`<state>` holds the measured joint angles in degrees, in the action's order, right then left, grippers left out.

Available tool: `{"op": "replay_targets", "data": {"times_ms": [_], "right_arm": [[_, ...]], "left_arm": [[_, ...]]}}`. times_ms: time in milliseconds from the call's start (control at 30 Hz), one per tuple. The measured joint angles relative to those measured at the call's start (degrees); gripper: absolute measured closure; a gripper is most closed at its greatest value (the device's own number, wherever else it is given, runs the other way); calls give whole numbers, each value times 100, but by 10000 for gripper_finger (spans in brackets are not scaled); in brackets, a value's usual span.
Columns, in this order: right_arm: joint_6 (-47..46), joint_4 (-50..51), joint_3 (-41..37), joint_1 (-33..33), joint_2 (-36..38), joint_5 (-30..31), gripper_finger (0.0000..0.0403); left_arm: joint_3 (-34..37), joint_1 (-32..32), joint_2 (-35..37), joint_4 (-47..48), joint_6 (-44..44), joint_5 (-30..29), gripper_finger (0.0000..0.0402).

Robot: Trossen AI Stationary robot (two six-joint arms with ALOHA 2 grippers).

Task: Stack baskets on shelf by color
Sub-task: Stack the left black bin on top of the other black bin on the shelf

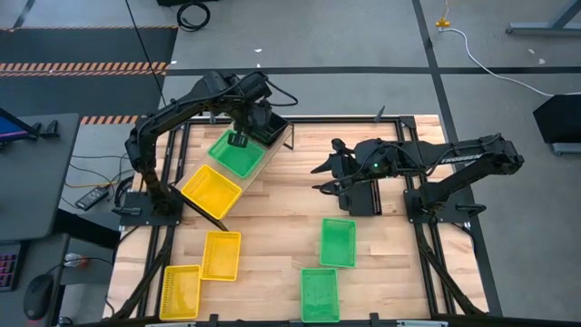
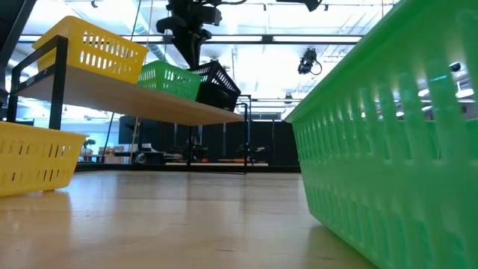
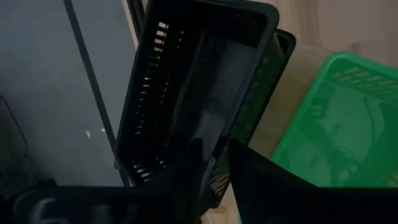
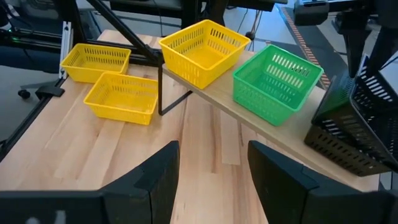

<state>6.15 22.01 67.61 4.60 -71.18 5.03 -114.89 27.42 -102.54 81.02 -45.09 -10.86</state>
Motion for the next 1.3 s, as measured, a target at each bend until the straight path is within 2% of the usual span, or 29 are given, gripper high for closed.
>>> {"op": "replay_targets", "data": {"times_ms": [200, 433, 767, 1033, 1300], "right_arm": [[0, -1, 0, -59, 0, -1, 206], [0, 0, 0, -105, 0, 1, 206], [0, -1, 0, -105, 0, -1, 206], [-2, 4, 0, -105, 0, 0, 206], [-61, 135, 2, -105, 0, -14, 206]], "left_arm": [[0, -44, 2, 23, 119, -7, 331], [0, -219, 2, 19, 50, 17, 394], [0, -232, 4, 14, 92, 355, 388], [2, -184, -132, 191, -43, 499, 359], [4, -242, -405, 441, -21, 558, 381]]}}
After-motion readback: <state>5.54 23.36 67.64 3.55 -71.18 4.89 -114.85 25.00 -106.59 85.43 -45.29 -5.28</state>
